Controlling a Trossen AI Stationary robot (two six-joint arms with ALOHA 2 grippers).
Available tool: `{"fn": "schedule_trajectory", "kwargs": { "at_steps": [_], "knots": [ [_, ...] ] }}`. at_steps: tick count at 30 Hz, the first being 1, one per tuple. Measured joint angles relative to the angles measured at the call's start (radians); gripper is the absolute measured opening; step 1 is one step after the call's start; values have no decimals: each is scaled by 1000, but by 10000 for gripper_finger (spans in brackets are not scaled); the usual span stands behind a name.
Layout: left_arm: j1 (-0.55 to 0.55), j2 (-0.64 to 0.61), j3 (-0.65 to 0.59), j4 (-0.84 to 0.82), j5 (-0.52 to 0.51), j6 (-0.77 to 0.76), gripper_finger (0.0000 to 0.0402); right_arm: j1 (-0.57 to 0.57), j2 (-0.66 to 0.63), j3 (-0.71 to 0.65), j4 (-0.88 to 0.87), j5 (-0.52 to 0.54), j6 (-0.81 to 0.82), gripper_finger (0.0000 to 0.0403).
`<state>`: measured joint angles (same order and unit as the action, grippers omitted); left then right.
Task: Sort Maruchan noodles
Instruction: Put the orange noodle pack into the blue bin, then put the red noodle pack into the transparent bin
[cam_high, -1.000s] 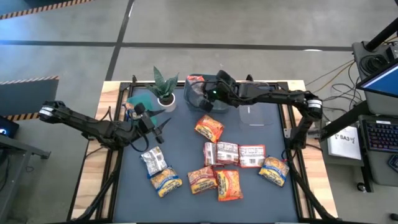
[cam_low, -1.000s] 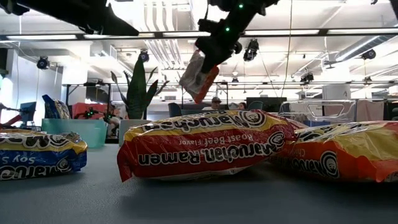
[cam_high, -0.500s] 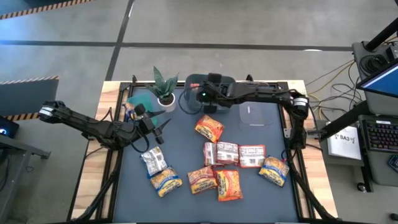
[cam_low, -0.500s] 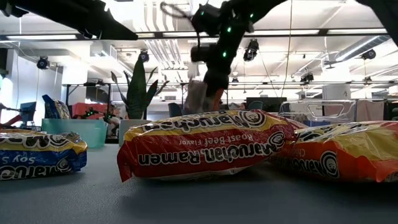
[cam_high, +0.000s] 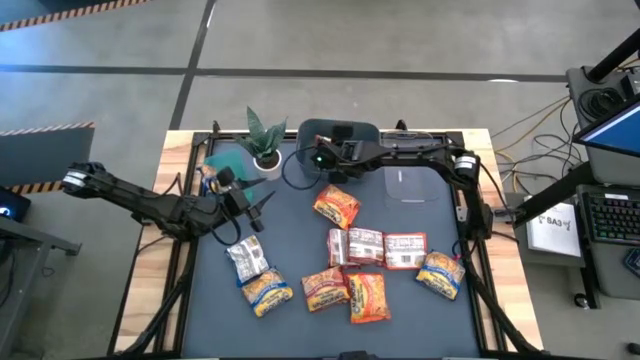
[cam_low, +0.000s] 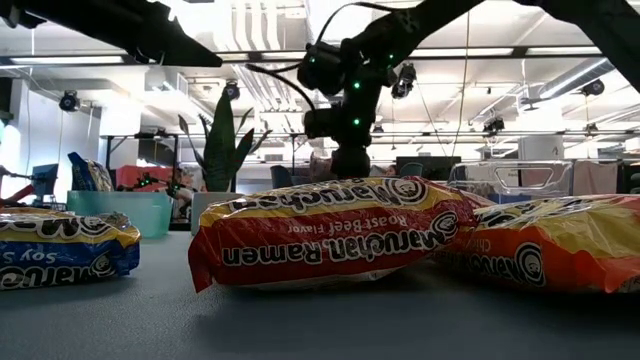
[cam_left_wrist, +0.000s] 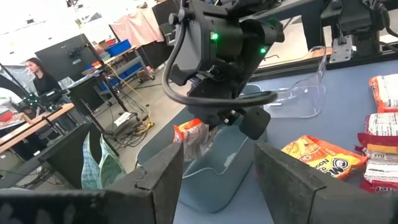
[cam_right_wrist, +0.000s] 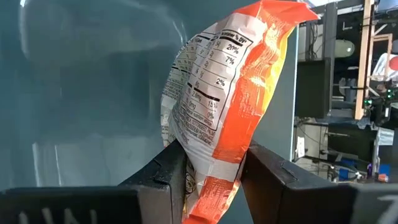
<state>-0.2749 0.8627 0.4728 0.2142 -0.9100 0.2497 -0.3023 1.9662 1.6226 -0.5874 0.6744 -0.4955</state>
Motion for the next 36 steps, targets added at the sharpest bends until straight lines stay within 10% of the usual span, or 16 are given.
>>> {"fn": "schedule_trajectory", "kwargs": {
  "at_steps": [26,36],
  "knots": [
    [0,2,0,2,1,-6,178,68,-87,1,-79,-118,254,162],
    [0,2,0,2,3,-14,178,-64,-147,1,-121,-573,624,97]
  ]
}}
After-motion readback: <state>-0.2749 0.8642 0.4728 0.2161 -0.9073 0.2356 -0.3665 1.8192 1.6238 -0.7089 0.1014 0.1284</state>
